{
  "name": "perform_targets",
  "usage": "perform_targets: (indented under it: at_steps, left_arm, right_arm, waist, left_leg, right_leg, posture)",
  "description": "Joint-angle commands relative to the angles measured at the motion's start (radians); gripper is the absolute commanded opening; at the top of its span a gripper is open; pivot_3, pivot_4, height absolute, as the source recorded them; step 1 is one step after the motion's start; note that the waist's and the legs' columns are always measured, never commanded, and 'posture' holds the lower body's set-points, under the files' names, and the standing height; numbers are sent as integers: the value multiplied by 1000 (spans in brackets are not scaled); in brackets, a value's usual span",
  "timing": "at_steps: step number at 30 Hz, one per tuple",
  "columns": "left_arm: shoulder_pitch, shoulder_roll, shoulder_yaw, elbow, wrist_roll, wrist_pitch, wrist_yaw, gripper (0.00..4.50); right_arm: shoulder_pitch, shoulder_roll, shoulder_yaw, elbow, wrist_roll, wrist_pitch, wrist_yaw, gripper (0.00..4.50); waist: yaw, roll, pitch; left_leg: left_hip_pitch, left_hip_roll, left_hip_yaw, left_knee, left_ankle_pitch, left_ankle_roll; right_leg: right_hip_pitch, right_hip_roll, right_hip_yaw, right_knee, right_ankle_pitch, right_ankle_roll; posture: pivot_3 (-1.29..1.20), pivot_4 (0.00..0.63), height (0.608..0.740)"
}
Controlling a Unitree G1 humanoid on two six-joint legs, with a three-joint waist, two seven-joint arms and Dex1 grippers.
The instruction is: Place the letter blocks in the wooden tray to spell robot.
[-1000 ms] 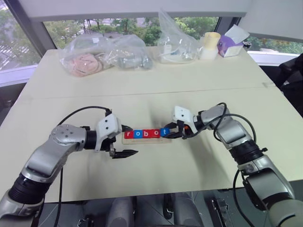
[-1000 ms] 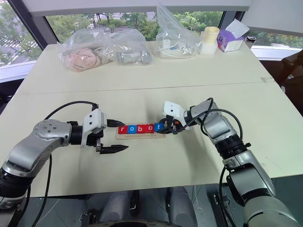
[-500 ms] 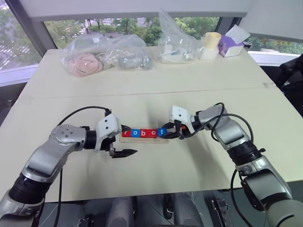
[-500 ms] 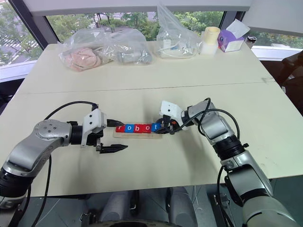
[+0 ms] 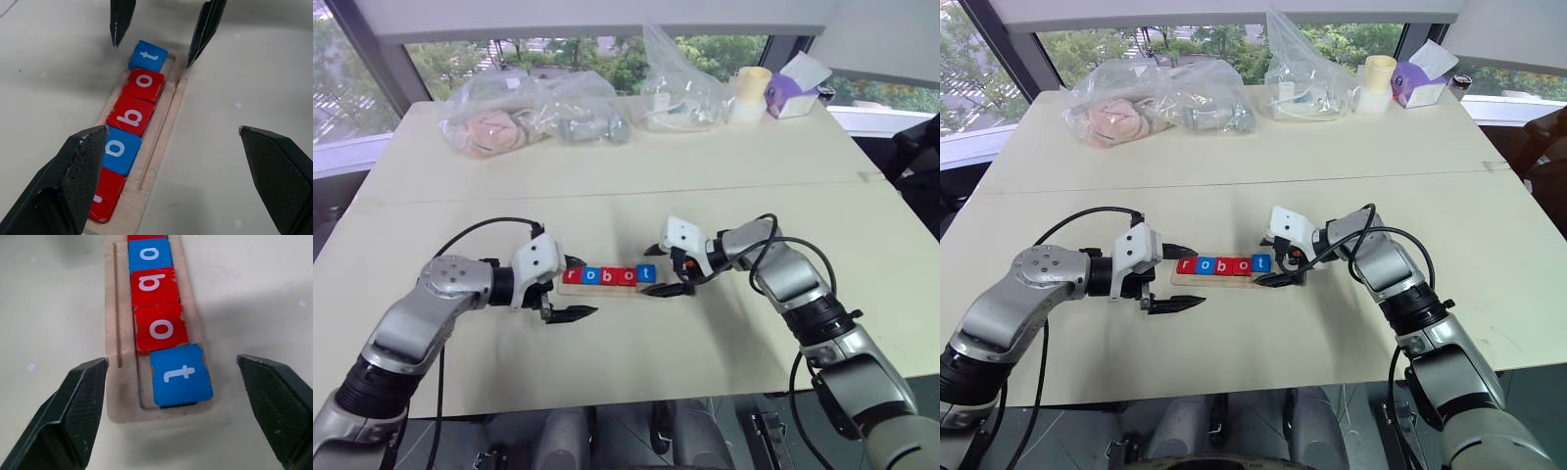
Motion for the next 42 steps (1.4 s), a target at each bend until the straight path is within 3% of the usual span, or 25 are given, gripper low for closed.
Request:
perform_targets:
  at_steps: [1,6,11,28,34,42]
  left_arm:
    - [-4,0,11,-12,3,-15,3,4500]
    - [-1,4,15,-21,-15,-3,-8,4500]
    - [-7,15,16,-40,-43,23,-32,4500]
    - [-3,12,17,-31,-32,23,-25,4500]
    - [-5,7,13,-25,-28,15,-24,4500]
    - [-3,4,14,-29,-29,19,-19,4500]
  right_arm:
    - [-32,4,-86,-12,52,5,-36,4452]
    - [-20,22,-127,95,6,-107,-169,4452]
    - [-5,46,-110,160,-15,-180,-206,4452]
    - [18,58,-111,127,13,-182,-139,4452]
    - [-64,88,-155,271,-19,-248,-263,4452]
    - [-66,97,-114,342,-40,-302,-237,4452]
  waist:
    - [0,0,0]
    - [1,0,0]
    - [-2,0,0]
    - [-1,0,0]
    - [-3,0,0]
    - [-2,0,0]
  left_leg:
    - [0,0,0,0,0,0]
    - [0,0,0,0,0,0]
    - [0,0,0,0,0,0]
    - [0,0,0,0,0,0]
    - [0,0,0,0,0,0]
    - [-1,0,0,-1,0,0]
  right_leg:
    - [0,0,0,0,0,0]
    - [0,0,0,0,0,0]
    - [0,0,0,0,0,0]
    - [0,0,0,0,0,0]
    - [0,0,0,0,0,0]
    - [0,0,0,0,0,0]
  posture:
    - [0,150,740]
    - [0,150,740]
    - [0,150,740]
    - [0,150,740]
    - [0,150,740]
    - [0,150,740]
